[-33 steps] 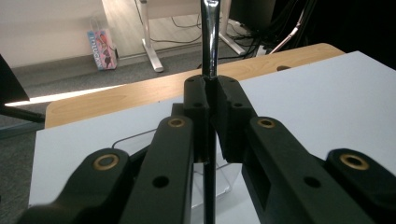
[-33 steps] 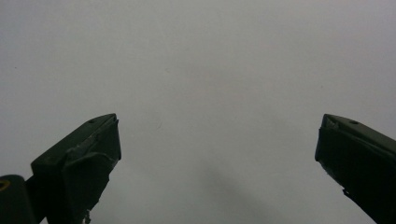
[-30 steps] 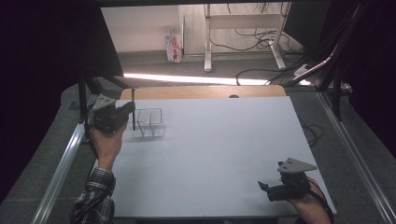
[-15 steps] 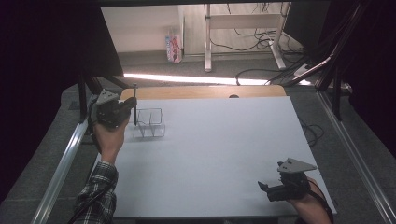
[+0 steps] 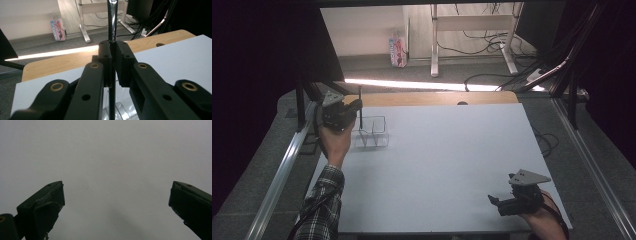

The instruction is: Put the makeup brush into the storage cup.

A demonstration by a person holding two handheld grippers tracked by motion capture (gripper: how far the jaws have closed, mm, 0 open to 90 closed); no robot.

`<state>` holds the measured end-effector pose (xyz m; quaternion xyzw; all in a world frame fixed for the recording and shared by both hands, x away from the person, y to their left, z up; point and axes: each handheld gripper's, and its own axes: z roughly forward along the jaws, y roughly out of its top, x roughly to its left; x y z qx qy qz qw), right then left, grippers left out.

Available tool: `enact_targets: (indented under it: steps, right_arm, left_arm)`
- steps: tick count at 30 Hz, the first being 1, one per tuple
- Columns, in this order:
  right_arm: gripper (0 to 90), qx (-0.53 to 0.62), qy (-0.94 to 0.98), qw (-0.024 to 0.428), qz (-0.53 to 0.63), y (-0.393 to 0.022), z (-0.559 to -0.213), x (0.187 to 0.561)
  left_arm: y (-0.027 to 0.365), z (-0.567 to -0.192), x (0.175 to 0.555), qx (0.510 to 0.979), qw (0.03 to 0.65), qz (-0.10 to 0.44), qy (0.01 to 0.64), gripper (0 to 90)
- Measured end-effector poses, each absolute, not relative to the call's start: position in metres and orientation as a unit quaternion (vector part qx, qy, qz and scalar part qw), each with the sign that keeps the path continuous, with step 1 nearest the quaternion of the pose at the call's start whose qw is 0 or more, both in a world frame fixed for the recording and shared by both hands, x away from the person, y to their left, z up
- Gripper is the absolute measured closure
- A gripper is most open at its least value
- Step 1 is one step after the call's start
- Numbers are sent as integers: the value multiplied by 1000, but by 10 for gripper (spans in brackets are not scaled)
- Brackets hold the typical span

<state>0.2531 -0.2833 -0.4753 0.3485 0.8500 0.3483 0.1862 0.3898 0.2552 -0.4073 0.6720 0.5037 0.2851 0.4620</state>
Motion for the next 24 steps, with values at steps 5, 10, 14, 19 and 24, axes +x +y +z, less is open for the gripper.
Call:
enact_targets:
  steps: [5,10,14,19,24]
  right_arm:
    - [1,349,850,184,349,-284,-475,253]
    - [1,348,851,183,349,-284,-475,253]
    - [2,347,851,181,349,-283,-475,253]
    - [2,347,852,181,349,-284,-476,253]
    - [3,347,852,180,348,-283,-476,253]
  left_arm:
    - [253,-409,397,672,461,285,504,842]
    - [252,-409,402,673,459,286,505,842]
    - [251,-410,406,674,456,289,505,842]
    - [250,-414,412,673,453,288,509,842]
    - [250,-418,414,671,451,290,512,842]
